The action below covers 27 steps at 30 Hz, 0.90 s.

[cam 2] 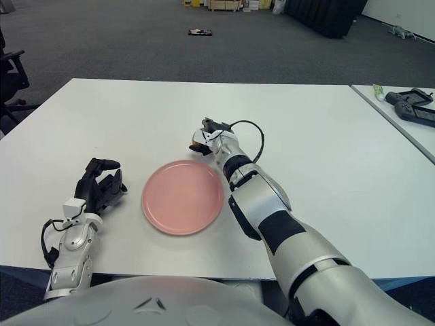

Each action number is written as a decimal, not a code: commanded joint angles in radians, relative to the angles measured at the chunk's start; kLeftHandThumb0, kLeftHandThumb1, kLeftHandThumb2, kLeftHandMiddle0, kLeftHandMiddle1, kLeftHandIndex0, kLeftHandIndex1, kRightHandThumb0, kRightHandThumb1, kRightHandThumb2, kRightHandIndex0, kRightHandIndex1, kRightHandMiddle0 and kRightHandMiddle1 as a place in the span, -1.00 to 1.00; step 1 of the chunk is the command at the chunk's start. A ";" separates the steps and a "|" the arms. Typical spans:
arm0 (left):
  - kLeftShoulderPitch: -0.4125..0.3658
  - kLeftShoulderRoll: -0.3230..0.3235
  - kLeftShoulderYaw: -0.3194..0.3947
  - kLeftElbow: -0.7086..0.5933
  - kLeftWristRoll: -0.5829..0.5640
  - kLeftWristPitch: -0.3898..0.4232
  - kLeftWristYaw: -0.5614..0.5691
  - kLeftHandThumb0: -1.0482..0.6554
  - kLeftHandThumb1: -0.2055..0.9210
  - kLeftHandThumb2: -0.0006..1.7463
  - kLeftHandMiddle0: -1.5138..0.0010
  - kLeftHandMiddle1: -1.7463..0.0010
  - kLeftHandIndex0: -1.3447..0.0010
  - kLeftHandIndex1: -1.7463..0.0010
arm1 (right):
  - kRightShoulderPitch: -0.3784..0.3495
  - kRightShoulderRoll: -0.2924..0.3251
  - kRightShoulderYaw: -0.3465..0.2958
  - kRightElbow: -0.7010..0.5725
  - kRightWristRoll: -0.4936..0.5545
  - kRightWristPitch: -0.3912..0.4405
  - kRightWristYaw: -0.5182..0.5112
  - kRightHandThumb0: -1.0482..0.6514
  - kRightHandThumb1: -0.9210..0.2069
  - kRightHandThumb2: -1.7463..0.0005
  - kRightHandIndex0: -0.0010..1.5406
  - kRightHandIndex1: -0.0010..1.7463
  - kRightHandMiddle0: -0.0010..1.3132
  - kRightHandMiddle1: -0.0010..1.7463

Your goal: Put the apple into the plate.

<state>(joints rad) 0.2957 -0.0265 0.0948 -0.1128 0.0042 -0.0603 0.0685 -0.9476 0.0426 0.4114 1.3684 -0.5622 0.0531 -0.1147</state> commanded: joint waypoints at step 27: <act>-0.017 0.006 0.002 -0.012 -0.013 0.014 -0.002 -0.20 0.70 -0.12 -0.03 -1.00 0.56 -1.00 | 0.026 -0.021 -0.030 0.007 -0.006 0.035 -0.058 -0.48 -0.71 0.12 -0.78 0.43 -1.00 0.71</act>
<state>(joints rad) 0.2954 -0.0246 0.0959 -0.1134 -0.0056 -0.0554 0.0682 -0.9259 0.0275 0.3812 1.3686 -0.5649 0.0782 -0.1598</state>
